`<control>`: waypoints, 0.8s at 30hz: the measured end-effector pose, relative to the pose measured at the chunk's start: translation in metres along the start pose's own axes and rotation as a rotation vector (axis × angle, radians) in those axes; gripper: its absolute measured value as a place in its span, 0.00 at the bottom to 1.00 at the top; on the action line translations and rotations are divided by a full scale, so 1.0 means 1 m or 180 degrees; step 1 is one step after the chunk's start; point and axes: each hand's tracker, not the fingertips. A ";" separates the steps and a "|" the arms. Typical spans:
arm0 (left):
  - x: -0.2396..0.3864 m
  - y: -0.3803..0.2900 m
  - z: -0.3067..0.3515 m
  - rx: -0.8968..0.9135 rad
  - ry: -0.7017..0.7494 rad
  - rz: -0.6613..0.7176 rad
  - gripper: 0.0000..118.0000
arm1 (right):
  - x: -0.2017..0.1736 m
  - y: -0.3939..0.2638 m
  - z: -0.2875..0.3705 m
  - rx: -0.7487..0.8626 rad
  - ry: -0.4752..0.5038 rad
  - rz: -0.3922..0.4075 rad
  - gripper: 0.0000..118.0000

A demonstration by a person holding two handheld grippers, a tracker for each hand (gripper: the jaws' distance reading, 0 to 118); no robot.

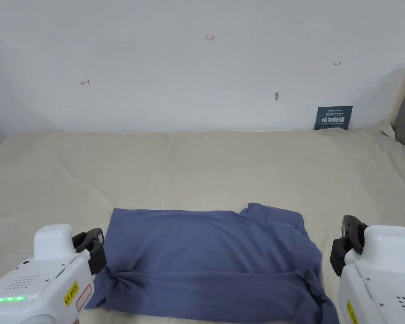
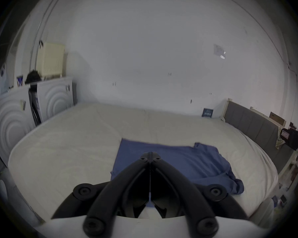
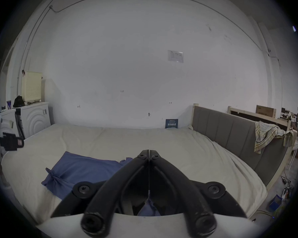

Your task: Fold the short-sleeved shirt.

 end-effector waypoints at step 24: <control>-0.112 -0.107 -0.172 -0.2087 0.0882 0.0184 0.50 | 0.013 -0.064 -0.082 -0.0810 -0.0152 0.0007 0.00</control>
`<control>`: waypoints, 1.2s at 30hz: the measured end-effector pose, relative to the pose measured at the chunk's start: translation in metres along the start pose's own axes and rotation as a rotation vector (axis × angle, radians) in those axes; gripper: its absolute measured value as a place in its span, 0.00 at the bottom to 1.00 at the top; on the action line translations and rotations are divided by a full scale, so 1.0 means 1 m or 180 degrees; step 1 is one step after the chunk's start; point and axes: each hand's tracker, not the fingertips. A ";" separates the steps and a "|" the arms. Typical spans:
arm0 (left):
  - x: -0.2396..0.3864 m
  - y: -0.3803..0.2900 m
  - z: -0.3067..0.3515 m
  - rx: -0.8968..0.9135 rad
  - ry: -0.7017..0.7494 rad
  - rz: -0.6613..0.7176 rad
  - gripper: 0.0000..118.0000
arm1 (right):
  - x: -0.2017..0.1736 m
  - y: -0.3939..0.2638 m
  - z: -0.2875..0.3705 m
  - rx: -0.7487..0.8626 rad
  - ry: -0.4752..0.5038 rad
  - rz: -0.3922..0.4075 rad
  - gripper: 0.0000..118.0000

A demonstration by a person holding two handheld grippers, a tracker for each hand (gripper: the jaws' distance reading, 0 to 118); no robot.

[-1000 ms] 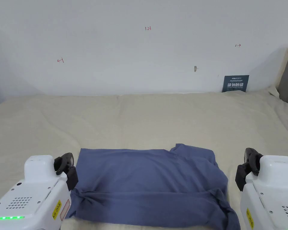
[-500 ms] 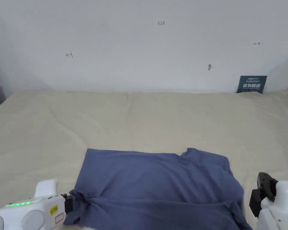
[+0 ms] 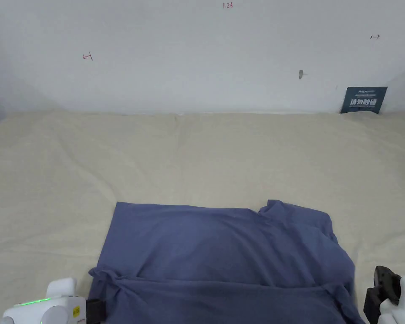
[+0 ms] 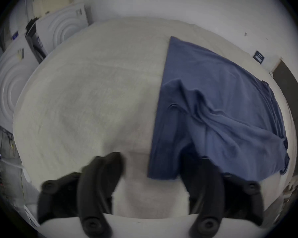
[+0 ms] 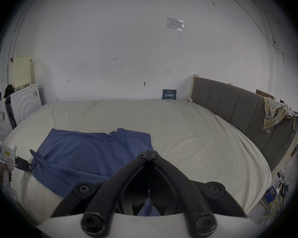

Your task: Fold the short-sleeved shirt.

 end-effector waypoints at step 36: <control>-0.044 -0.114 0.105 0.0060 -0.0385 0.0247 0.06 | 0.051 -0.118 0.018 -0.1804 0.0313 -0.0720 0.04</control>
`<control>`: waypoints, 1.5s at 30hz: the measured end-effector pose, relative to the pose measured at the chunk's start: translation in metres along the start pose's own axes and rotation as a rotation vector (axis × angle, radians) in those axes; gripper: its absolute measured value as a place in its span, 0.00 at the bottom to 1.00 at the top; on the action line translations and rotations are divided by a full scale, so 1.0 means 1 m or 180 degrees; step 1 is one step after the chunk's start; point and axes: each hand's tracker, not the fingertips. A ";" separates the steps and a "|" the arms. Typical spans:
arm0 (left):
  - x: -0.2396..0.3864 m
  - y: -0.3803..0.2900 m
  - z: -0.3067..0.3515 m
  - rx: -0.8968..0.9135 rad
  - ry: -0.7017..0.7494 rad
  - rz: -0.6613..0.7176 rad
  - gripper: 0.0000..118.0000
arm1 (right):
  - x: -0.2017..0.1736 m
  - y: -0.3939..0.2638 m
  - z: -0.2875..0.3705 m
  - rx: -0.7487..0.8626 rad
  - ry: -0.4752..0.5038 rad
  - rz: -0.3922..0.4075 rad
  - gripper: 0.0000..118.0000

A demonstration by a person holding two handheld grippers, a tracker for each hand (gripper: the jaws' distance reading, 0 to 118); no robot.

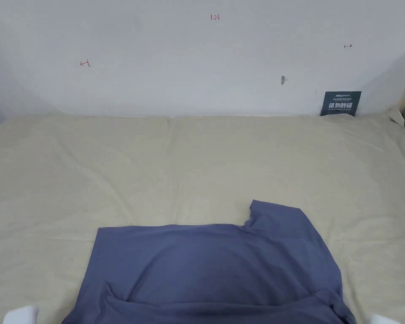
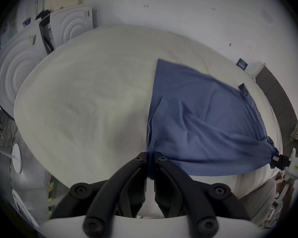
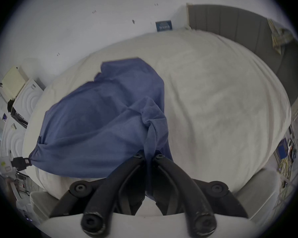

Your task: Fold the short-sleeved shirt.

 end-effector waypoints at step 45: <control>0.111 0.166 0.046 0.1317 -0.0716 -0.0310 0.00 | -0.118 0.121 0.121 0.2672 0.0015 0.0997 0.00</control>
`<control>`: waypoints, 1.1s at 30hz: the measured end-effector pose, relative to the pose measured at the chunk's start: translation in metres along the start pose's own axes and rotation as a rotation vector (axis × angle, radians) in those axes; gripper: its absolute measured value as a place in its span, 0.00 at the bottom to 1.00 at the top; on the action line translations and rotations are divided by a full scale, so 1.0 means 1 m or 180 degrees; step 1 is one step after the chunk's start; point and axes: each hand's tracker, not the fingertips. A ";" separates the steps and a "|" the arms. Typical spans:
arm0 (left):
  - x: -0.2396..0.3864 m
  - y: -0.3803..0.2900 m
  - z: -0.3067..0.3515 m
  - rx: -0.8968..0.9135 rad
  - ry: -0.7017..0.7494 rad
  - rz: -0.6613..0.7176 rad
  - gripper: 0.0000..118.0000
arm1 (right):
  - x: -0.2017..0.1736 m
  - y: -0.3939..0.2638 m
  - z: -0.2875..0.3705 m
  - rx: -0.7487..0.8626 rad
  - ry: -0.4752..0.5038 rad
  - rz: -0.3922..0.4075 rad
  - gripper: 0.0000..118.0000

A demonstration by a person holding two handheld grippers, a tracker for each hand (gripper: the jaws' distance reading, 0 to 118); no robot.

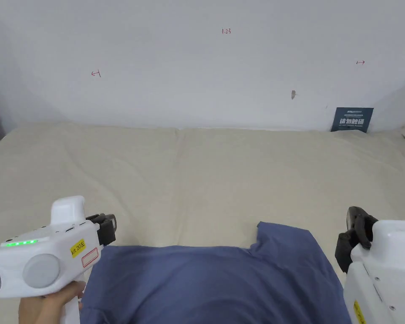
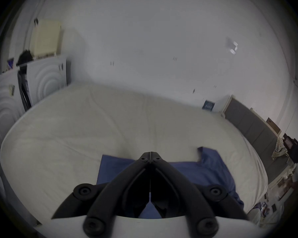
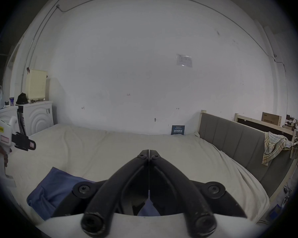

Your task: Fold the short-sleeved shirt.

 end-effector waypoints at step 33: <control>-0.065 -0.014 -0.149 -0.0963 0.0365 -0.0152 0.02 | 0.060 -0.167 -0.317 -0.2637 0.0103 -0.0487 0.70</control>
